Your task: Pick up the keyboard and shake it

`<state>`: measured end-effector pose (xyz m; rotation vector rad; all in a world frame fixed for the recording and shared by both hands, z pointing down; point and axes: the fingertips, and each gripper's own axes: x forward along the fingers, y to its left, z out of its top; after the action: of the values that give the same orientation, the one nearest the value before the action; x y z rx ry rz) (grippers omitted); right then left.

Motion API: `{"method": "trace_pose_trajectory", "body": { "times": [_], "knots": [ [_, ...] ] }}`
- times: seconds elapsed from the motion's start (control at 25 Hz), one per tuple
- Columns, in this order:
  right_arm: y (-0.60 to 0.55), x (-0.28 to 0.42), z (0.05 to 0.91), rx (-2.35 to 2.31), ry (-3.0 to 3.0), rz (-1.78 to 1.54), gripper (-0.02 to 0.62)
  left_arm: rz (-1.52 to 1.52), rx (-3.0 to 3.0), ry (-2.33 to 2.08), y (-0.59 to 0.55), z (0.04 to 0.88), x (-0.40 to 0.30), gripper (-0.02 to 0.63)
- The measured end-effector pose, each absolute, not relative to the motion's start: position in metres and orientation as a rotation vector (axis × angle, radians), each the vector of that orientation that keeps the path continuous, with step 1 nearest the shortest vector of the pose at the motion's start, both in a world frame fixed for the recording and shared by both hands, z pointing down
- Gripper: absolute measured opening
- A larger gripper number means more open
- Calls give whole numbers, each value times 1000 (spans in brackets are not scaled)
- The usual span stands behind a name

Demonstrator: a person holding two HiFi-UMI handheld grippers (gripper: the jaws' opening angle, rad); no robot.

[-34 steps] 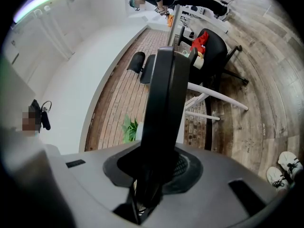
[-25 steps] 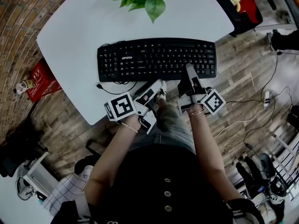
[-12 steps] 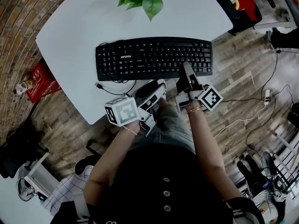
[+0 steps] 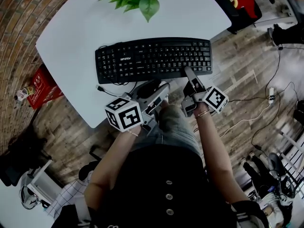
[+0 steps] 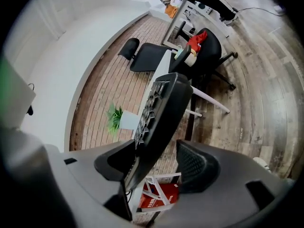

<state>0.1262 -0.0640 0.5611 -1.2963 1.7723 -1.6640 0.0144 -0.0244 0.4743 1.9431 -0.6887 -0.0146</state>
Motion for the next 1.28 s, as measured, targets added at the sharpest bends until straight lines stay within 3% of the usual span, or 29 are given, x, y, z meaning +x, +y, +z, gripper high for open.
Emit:
{"method": "trace_pose_trajectory", "body": {
  "times": [0.2, 0.4, 0.52, 0.64, 0.76, 1.28],
  "knots": [
    [-45, 133, 542, -1258, 1865, -1705, 250, 27, 2123, -781, -47, 449, 10, 100],
    [-29, 132, 507, -1244, 2052, -1675, 249, 30, 2270, -793, -60, 419, 11, 51],
    [-32, 125, 470, -1228, 2155, -1559, 227, 27, 2351, -770, -63, 402, 15, 39],
    [-42, 114, 434, -1225, 2259, -1430, 109, 36, 2418, -769, -67, 387, 18, 32],
    [-52, 96, 402, -1165, 2356, -1329, 55, 56, 2465, -764, -71, 375, 20, 25],
    [-74, 48, 336, -1055, 2715, -1024, 26, 37, 2523, -816, -85, 345, 7, 15]
  ]
}}
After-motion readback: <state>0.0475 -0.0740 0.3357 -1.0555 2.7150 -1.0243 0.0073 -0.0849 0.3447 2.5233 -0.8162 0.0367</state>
